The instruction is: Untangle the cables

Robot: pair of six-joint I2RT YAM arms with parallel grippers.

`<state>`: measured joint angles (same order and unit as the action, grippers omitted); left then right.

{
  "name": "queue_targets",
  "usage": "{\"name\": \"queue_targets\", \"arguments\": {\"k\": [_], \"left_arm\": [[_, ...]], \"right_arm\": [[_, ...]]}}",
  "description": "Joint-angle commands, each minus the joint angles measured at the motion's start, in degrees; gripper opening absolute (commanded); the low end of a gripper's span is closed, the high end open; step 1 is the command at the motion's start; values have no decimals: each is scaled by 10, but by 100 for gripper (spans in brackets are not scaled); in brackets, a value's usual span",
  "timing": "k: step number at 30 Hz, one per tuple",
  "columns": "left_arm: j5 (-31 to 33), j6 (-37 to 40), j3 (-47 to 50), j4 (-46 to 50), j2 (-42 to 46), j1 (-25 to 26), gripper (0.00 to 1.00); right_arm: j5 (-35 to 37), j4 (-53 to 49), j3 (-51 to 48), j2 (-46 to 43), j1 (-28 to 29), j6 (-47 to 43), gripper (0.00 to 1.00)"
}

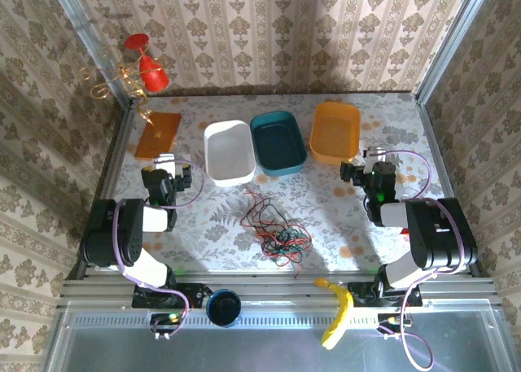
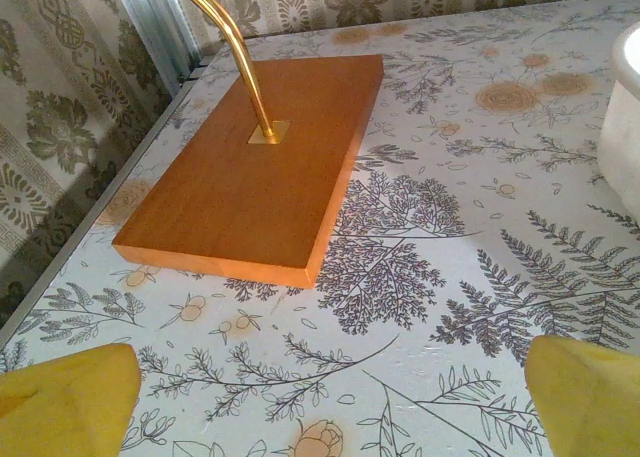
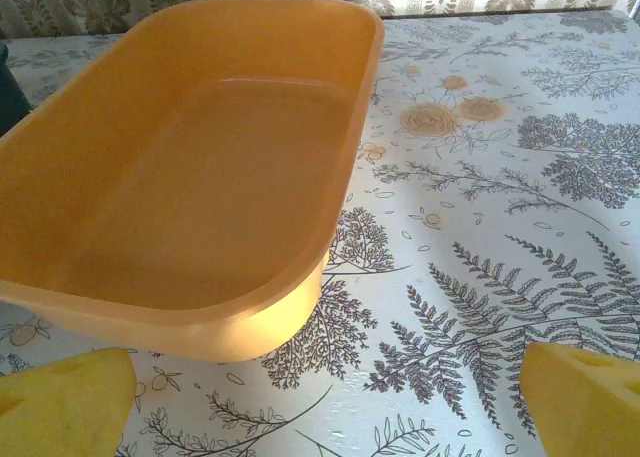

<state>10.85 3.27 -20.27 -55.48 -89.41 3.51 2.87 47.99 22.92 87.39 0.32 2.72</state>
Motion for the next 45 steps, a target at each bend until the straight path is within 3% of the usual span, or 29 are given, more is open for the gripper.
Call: {"name": "queue_targets", "arguments": {"k": [1,36,38,42,45], "left_arm": [[-9,1,-13,3,-1,-5,100],[-18,3,-13,4,0,-7,100],[3,7,-19,26,19,2,100],[49,-32,-86,255,118,12,100],[84,-60,-103,326,159,27,100]], "right_arm": [[-3,-1,9,2,3,-10,100],[-4,1,8,-1,-2,-4,100],[48,-67,28,-38,1,12,100],[165,-396,152,-123,10,108,92],[218,-488,183,-168,63,134,90]]}}
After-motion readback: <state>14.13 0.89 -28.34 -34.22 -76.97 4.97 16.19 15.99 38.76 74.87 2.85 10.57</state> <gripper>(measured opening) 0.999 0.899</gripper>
